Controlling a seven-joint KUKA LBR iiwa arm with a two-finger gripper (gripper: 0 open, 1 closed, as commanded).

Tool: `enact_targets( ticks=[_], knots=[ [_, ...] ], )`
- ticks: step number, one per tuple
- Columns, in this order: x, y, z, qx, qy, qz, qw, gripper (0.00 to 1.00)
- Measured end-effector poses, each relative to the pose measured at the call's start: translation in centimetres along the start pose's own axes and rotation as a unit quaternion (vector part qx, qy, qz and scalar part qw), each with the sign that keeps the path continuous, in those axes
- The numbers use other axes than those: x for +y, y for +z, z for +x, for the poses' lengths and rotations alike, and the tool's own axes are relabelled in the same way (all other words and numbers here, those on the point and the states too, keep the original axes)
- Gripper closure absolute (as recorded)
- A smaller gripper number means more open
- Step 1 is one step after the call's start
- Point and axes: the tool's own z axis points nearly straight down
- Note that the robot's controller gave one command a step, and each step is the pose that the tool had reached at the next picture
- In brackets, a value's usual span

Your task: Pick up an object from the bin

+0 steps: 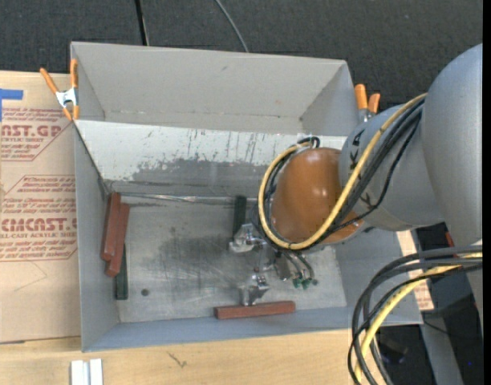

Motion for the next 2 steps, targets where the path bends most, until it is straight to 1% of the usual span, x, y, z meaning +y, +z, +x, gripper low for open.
enact_targets(
  ticks=[1,2],
  knots=[
    [-0.02,-0.03,0.22,0.006,-0.001,0.0,1.0,1.0],
    [-0.02,-0.03,0.23,0.0061,-0.001,0.0,1.0,1.0]
  ],
)
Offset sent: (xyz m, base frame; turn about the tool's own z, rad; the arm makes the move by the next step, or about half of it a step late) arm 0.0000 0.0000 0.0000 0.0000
